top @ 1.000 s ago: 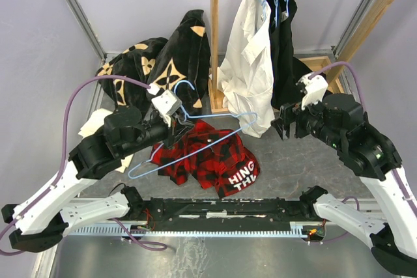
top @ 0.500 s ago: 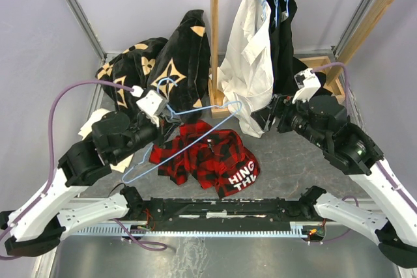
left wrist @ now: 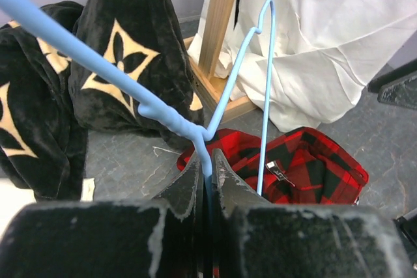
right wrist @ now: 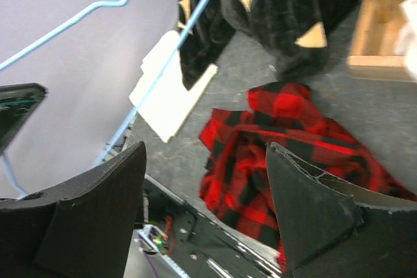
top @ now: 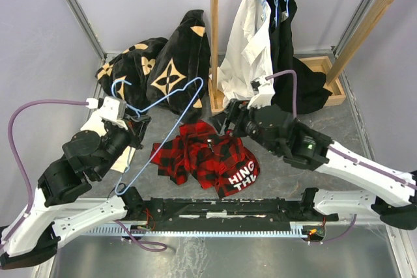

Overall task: Place the shirt on the hanger
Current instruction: Adjust the hanger.

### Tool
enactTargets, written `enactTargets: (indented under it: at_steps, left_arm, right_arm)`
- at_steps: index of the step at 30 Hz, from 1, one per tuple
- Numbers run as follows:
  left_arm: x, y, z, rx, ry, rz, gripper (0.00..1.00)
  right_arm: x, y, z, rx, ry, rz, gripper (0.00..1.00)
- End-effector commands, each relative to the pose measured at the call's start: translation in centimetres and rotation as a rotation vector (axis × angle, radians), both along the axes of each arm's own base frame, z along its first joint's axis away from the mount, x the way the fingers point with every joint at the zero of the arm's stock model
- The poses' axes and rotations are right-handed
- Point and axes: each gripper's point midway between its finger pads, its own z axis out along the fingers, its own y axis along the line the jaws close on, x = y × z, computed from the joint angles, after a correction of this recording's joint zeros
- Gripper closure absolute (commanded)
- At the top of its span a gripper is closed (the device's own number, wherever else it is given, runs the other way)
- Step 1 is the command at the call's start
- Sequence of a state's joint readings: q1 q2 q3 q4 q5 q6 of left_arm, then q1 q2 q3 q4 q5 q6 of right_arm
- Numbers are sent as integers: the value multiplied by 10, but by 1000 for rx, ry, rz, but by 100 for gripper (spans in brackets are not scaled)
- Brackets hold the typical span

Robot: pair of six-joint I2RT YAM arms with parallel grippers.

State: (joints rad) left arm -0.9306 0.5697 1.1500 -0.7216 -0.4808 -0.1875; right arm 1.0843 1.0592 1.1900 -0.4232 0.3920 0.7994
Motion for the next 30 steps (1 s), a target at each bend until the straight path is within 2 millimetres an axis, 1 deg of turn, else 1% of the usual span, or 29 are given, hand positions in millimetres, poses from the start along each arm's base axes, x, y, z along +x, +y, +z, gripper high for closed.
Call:
enactTargets:
  at_steps: [1,3,5,9,11,13,16,21,22,30]
  left_arm:
    - [7,8,21,-163,-52,89,97]
    - [9,7,21,-177,-57,92,97]
    - [11,5,20,-182,-57,96,97]
    - [14,2,21,-201,-65,98,97]
    - [14,1,22,-208,-71,98,97]
    - [15,0,22,-209,-73,98,97]
    - [16,-2,22,-211,-76,98,97]
    - [18,-4,21,-209,-77,98,97]
    - [20,-1,21,-208,-78,120,97]
    - [23,5,18,-229,-77,168,97]
  right_arm:
    - [6,36,37,216,-54,-103,19]
    - [6,53,39,245,-70,-122,18]
    - [11,68,38,266,-79,-144,16]
    - [25,93,30,315,-52,-194,14]
    - [28,105,26,342,-28,-203,13]
    - [30,115,21,365,0,-205,13]
    - [30,130,15,380,26,-187,17]
    - [23,150,6,387,74,-123,29]
    - [22,152,6,386,78,-115,32]
    - [13,167,12,392,92,-33,60]
